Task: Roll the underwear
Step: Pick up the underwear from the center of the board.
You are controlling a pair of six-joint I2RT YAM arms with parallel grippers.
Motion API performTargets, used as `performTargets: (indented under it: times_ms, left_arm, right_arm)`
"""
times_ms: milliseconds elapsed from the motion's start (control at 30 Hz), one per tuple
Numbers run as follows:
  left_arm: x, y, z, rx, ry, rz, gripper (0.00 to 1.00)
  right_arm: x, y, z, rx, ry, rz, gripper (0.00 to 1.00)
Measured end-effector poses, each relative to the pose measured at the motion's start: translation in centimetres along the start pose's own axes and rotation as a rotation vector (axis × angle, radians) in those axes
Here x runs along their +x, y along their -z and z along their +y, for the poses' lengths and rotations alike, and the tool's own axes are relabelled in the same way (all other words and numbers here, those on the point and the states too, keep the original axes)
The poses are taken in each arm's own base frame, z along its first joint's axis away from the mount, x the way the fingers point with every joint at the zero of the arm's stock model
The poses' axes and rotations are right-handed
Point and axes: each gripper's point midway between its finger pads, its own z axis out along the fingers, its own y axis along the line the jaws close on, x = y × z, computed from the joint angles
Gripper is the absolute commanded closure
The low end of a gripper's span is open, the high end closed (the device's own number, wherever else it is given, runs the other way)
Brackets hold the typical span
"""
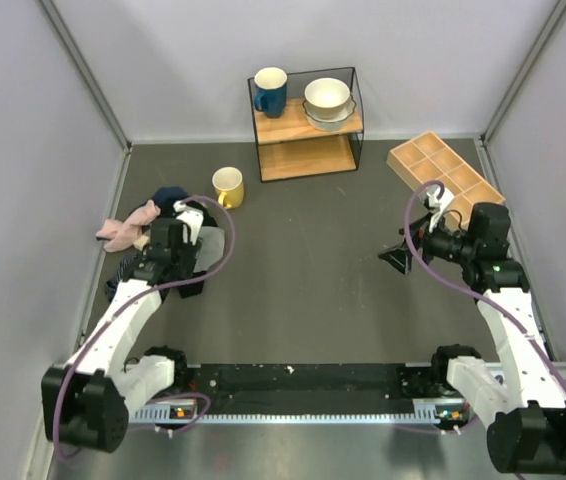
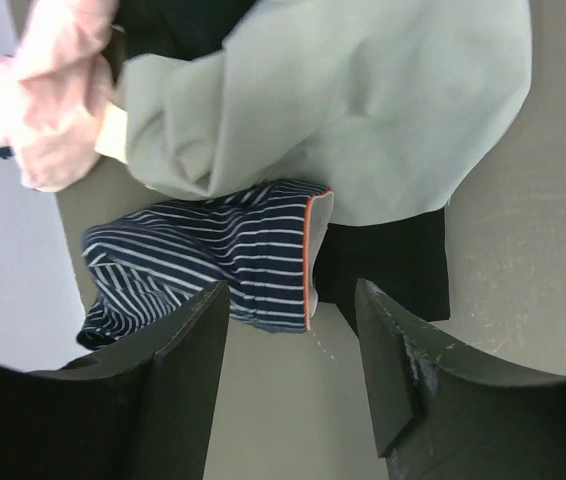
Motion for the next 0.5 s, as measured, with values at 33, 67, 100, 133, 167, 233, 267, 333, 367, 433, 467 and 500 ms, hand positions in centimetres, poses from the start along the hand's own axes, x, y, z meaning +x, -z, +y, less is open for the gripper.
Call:
performTargets:
  times_ms: [33, 67, 100, 133, 167, 233, 267, 333, 367, 433, 467, 500]
  left_arm:
    - [0.3, -0.6, -0.2, 0.007, -0.016, 0.025, 0.46]
    - [0.8, -1.2, -0.5, 0.015, -0.031, 0.058, 0.47]
    - [1.3, -1.7, -0.7, 0.023, -0.043, 0.086, 0.49]
    - [1.8, -2.3, -1.0, 0.032, -0.055, 0.121, 0.5]
    - [2.2, -2.8, -1.2, 0.039, -0.063, 0.149, 0.51]
    - [2.7, -3.5, -1.5, 0.048, -0.076, 0.191, 0.54]
    - [2.8, -3.8, -1.6, 0.049, -0.082, 0.21, 0.56]
    - [3.0, -4.4, -1.7, 0.043, -0.092, 0.241, 0.59]
    - [3.1, -4.6, -1.6, 0.037, -0.097, 0.255, 0.62]
    - [3.0, -5.0, -1.5, 0.022, -0.107, 0.277, 0.66]
    - [2.9, -5.1, -1.4, 0.012, -0.112, 0.284, 0.73]
    - [2.9, -5.2, -1.3, 0.003, -0.116, 0.29, 0.79]
  right_arm:
    - [0.0, 0.0, 0.0, 0.0, 0.001, -0.001, 0.01]
    - [0.0, 0.1, 0.1, 0.001, 0.001, -0.001, 0.01]
    - [0.0, 0.1, 0.1, 0.001, 0.001, -0.001, 0.01]
    - [0.0, 0.1, 0.1, 0.001, 0.002, -0.001, 0.01]
    - [0.0, 0.1, 0.1, 0.001, 0.001, 0.0, 0.01]
    - [0.0, 0.1, 0.1, 0.003, 0.001, 0.001, 0.01]
    - [0.0, 0.1, 0.0, 0.005, 0.001, 0.001, 0.01]
    - [0.0, 0.1, 0.0, 0.007, 0.005, 0.001, 0.01]
    - [0.0, 0.1, 0.0, 0.007, 0.007, 0.001, 0.01]
    - [0.0, 0.2, 0.1, 0.007, 0.01, 0.0, 0.01]
    - [0.0, 0.2, 0.1, 0.007, 0.01, -0.001, 0.01]
    - [0.0, 0.2, 0.1, 0.007, 0.01, 0.0, 0.01]
